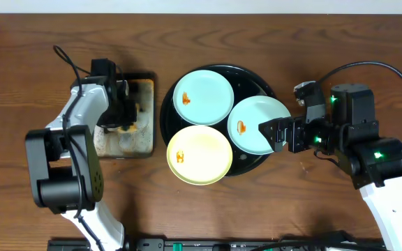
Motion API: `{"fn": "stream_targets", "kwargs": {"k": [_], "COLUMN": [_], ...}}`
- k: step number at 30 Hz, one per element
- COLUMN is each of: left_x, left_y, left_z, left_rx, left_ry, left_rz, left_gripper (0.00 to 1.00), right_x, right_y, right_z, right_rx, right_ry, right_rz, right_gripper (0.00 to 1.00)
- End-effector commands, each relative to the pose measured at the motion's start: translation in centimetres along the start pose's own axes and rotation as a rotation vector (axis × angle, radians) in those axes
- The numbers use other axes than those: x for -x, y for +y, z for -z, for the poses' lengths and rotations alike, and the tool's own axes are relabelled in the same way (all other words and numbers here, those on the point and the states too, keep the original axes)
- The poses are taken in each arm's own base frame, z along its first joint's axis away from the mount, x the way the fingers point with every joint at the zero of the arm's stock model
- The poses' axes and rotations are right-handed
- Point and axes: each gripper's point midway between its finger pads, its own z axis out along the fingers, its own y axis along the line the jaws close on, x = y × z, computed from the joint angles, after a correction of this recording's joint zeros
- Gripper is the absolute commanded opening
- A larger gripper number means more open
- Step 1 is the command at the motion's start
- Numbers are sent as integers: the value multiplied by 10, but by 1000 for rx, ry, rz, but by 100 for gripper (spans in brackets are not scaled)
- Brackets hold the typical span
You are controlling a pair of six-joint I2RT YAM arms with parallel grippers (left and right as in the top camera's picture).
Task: Clean dirty plates on tray and stack at the side
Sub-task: 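Grasp the green-orange sponge with the left gripper and dip it in suds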
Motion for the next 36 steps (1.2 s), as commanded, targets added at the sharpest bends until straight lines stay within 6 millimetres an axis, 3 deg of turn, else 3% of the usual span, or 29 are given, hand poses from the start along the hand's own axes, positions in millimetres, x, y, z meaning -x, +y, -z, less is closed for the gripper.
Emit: {"fn": "stream_targets", "kwargs": {"k": [1,4,7,13,19,21,24,25,27,34,35,36], "left_x": [19,18,19,38,29,26,20,19,18,27,29,30], "left_y": [0,-1,0,1,3,3,4,4,4,1,1,1], "left_z": [43,53,47,21,-13,-21,-30,-30,-27,10,18,24], "left_rx": [10,10,13,11,12,13,11,11,12,10,10,9], "left_ry": [-122,-139,-139,-174,-96,-74,-41,-36,-37,-112,-131,-146], "left_rz": [-10,-12,-12,-17,-14,-13,-11,-10,-11,-14,-15,-16], "left_gripper": [52,57,57,57,56,50,23,14,8,7,8,24], "right_x": [3,2,2,2,2,2,2,2,2,1,1,1], "right_y": [7,7,7,7,7,7,7,7,7,7,7,7], "right_z": [3,3,3,3,3,3,3,3,3,3,3,3], "right_rx": [20,20,20,19,19,19,19,19,19,19,19,18], "right_ry": [-6,-5,-5,-5,-5,-5,-5,-4,-2,0,1,2], "right_rz": [2,2,2,2,2,2,2,1,0,-1,-1,-1], "right_gripper": [99,99,99,99,99,99,99,99,99,99,99,99]}}
